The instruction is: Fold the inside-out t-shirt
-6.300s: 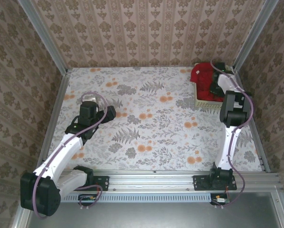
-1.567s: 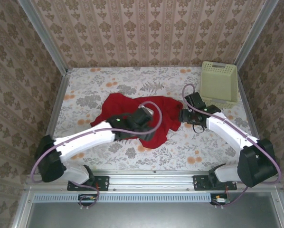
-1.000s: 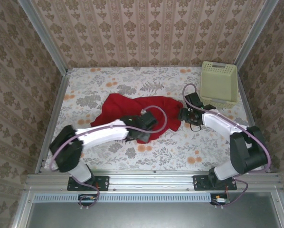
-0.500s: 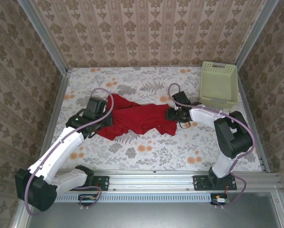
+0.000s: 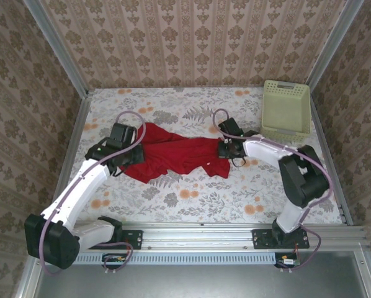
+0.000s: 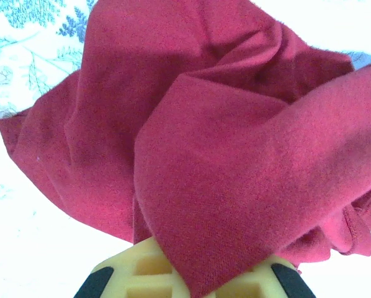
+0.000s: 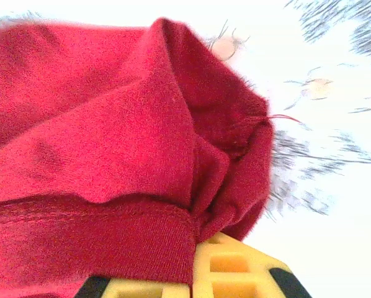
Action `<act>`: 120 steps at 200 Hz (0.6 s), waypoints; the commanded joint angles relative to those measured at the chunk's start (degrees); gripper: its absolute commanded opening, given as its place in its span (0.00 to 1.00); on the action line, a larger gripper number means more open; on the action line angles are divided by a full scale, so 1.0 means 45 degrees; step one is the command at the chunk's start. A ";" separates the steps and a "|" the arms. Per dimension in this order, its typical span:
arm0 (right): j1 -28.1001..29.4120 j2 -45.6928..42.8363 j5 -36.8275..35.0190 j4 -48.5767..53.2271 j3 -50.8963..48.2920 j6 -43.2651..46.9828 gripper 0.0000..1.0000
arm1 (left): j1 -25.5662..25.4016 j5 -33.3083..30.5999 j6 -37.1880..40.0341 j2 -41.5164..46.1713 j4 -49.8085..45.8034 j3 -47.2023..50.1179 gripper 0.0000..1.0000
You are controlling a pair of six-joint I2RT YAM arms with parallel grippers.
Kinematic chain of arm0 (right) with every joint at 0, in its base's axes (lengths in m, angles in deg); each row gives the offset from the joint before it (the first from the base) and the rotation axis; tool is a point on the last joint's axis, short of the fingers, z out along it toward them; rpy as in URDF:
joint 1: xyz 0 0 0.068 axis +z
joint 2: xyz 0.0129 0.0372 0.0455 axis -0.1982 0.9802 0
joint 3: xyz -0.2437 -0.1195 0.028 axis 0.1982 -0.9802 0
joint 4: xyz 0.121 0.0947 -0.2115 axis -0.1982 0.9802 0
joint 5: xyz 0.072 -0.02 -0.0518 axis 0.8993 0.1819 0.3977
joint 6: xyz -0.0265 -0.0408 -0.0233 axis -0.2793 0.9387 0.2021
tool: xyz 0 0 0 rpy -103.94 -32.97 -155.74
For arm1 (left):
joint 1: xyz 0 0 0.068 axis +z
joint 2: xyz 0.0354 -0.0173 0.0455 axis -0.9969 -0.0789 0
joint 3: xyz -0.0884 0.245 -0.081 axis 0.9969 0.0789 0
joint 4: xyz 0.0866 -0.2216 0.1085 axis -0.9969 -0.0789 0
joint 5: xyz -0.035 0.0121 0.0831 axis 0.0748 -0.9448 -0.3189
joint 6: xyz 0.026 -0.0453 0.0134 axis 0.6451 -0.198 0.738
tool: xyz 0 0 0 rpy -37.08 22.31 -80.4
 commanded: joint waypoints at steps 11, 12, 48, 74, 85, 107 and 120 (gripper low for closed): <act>0.0036 -0.4139 -0.4020 0.3428 0.2458 0.1228 0.00 | 0.0109 0.0300 0.0815 0.0178 -0.0477 -0.3256 0.00; 0.0029 -0.4236 -0.4082 0.3494 0.2527 0.1276 0.00 | 0.0103 0.0307 0.0833 0.0179 -0.0511 -0.3366 0.00; 0.0539 -0.6669 -0.5859 0.6003 0.5645 0.2428 0.00 | -0.0337 0.0318 0.1217 0.1007 -0.0313 -0.5951 0.00; 0.1347 -0.7086 -0.6374 0.7110 0.6337 0.2275 0.00 | -0.0523 0.0464 0.1259 0.1381 -0.0105 -0.5212 0.00; 0.1798 -0.7039 -0.6386 0.7126 0.5880 0.2080 0.00 | -0.0468 0.0069 0.1218 0.1287 -0.0362 -0.4500 0.00; 0.2465 -0.6496 -0.5763 0.6529 0.4216 0.1285 0.01 | 0.0004 -0.0047 0.1010 0.0708 -0.0889 -0.2821 0.00; 0.2865 -0.5921 -0.4769 0.5735 0.3161 0.0834 0.02 | 0.0266 0.0077 0.0957 0.0258 -0.0971 -0.1775 0.00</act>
